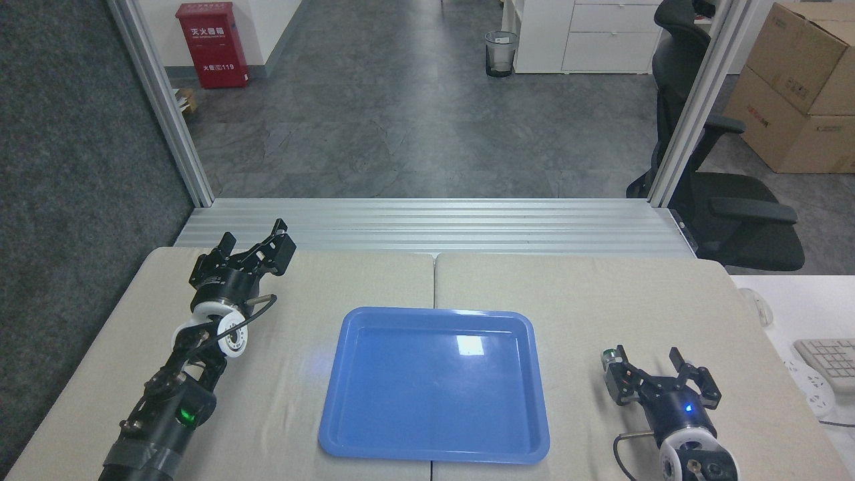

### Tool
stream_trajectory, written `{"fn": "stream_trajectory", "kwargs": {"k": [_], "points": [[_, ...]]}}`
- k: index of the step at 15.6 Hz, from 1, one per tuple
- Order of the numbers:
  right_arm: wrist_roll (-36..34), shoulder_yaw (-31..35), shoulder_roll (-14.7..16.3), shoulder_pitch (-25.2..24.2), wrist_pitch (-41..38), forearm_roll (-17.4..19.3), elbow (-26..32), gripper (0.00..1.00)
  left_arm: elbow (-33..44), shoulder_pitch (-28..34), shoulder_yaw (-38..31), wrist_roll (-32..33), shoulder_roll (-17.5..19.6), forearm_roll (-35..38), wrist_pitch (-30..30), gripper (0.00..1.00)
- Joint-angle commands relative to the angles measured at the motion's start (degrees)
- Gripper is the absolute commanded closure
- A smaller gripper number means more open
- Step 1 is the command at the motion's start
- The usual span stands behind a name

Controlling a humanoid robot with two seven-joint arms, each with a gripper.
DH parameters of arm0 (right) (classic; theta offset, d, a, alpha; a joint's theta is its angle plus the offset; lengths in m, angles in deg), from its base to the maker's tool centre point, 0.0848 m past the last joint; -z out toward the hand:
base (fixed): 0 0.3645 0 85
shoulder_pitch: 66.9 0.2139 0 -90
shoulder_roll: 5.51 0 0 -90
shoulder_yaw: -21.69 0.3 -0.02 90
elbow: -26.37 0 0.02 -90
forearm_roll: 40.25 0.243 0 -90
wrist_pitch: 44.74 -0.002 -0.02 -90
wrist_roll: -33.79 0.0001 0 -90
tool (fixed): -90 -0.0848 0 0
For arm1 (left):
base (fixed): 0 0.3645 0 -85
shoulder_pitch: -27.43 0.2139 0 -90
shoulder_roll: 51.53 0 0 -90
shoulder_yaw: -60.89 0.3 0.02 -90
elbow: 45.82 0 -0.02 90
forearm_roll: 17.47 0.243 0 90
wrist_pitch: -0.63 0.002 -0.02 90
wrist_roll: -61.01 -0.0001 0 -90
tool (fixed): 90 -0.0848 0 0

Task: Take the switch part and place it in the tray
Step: 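Lower the open right gripper over the switch part and close it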

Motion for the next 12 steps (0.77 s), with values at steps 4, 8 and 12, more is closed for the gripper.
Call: {"fn": "stream_trajectory", "kwargs": {"k": [4, 8, 12], "points": [[-3.05, -0.5, -4.32, -2.35, -3.48, 5.12, 0.17, 0.09, 0.09, 0.0, 0.0, 0.01, -0.01, 0.0, 0.0, 0.0], [-2.0, -1.29, -3.89, -2.62, -2.79, 4.33, -2.1, 0.13, 0.09, 0.0, 0.0, 0.01, -0.01, 0.0, 0.0, 0.0], [-2.0, -1.38, -3.54, -2.35, -3.14, 4.5, -2.02, 0.66, 0.09, 0.0, 0.0, -0.07, -0.01, 0.0, 0.0, 0.0]]}}
